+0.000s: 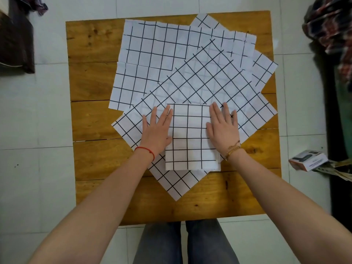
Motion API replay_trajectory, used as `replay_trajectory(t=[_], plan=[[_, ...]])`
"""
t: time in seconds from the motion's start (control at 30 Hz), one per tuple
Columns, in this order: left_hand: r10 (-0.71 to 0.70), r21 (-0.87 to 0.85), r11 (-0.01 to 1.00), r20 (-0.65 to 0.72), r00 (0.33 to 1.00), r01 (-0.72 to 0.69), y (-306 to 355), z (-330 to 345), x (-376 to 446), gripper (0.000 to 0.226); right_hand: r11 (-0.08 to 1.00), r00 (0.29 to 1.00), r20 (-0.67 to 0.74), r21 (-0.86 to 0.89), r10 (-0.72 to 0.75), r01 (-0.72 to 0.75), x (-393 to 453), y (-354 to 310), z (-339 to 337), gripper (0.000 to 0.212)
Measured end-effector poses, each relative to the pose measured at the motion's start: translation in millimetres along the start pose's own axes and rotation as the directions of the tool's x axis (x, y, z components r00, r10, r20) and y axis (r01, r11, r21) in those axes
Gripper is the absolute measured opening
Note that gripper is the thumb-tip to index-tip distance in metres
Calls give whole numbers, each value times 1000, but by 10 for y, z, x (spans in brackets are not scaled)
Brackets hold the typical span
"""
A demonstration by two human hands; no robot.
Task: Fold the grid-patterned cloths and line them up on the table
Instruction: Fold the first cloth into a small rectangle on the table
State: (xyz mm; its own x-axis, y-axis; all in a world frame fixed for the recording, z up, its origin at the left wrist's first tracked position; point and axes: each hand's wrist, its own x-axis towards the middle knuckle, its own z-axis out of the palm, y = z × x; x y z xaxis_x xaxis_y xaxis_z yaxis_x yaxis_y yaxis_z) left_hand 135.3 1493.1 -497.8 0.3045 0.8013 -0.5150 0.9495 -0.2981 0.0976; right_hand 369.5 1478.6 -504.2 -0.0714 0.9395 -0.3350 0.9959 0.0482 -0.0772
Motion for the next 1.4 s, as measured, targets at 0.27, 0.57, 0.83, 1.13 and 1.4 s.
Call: replay_trajectory(t=[0.27, 0.57, 0.83, 1.13, 1.4], plan=[[45, -19, 999, -183, 982, -49, 41, 81, -227, 75, 994, 994, -80, 76, -69, 75, -54, -305, -38, 58], [-180, -387, 920, -261, 948, 68, 156, 304, -682, 47, 917, 928, -222, 337, 299, -214, -256, -408, 24, 39], [-447, -741, 629, -100, 889, 233, 223, 268, -539, 19, 701, 832, -25, 552, 555, -451, -475, -103, 110, 28], [-544, -885, 366, 47, 837, 287, 267, 204, -425, 11, 472, 804, 159, 738, 574, -482, -489, -157, 77, 22], [-513, -947, 71, 236, 826, 314, 183, 75, -494, 29, 215, 801, 237, 887, 549, -409, -544, -149, -16, 19]])
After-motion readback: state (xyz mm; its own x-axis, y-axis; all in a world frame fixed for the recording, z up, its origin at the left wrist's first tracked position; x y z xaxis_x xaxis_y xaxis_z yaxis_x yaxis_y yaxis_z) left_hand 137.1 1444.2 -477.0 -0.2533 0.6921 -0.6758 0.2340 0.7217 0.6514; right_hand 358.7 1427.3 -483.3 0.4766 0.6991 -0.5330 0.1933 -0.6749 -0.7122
